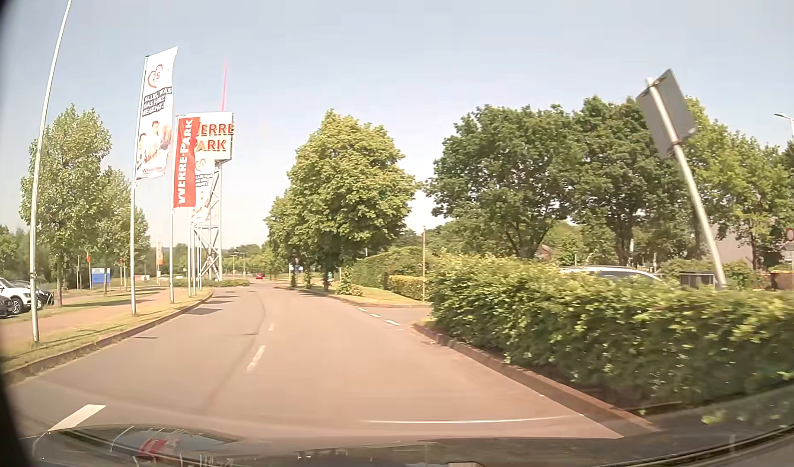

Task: Follow the waypoints while adhering to traffic rules and regulations

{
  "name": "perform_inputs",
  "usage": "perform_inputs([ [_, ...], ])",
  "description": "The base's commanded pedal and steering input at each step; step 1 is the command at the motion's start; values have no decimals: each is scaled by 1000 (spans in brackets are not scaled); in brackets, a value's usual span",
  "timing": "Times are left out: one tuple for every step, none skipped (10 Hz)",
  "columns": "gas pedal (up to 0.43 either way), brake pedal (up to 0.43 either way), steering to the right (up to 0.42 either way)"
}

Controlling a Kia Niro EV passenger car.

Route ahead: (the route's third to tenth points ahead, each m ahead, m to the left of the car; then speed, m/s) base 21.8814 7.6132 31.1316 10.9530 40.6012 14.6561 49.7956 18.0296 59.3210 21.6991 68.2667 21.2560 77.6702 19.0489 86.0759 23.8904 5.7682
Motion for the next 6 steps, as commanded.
perform_inputs([
  [287,0,-195],
  [287,0,-162],
  [287,0,-136],
  [287,0,-119],
  [287,0,-101],
  [287,0,-89],
])
